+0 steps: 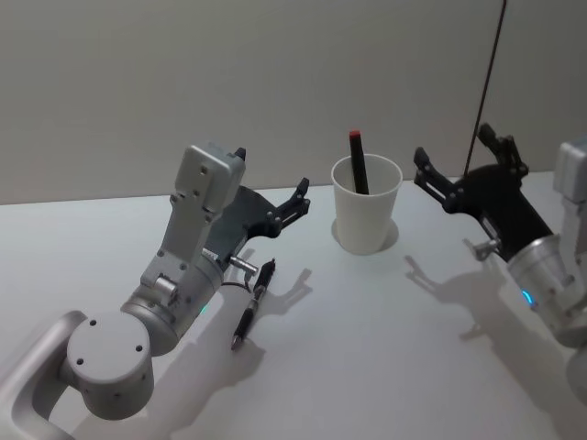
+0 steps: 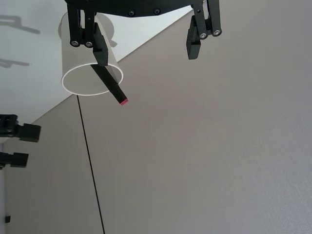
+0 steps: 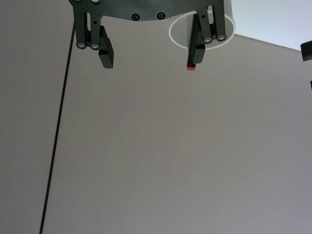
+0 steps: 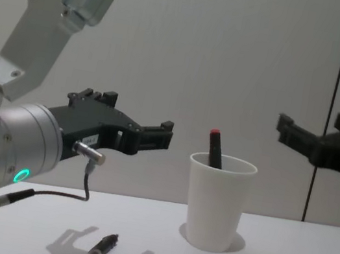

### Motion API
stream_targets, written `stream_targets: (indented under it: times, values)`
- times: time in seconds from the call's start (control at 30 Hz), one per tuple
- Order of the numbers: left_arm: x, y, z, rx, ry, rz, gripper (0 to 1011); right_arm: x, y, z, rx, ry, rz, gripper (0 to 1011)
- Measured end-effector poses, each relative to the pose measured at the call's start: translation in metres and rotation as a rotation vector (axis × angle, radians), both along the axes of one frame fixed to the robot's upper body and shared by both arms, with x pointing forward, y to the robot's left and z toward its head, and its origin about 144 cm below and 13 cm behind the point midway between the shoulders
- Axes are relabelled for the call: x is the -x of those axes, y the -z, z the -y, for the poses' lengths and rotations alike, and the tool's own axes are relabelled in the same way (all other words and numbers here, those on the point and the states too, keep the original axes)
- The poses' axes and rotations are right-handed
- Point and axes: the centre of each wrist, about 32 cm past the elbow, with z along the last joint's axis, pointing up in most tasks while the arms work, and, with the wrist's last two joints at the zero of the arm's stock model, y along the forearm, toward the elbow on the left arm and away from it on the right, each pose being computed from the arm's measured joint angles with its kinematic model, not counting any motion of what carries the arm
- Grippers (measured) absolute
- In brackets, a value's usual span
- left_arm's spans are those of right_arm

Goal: Place the pen into the pen holder.

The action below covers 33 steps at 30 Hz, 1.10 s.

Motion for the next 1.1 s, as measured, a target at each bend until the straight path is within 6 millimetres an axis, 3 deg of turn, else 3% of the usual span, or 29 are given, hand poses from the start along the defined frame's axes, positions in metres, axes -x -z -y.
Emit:
stream_targets:
  times: [0.6,1.1]
  values:
    - [0.000,0.000,0.000,0.000,0.000,0.000,1001,0.049,-0.009,0.020,-0.002,0.044,-0.173,1002]
    - [0.000,0.000,0.000,0.000,0.000,0.000,1001,0.058,-0.012,0.022,0.001,0.048,-0.205,1001]
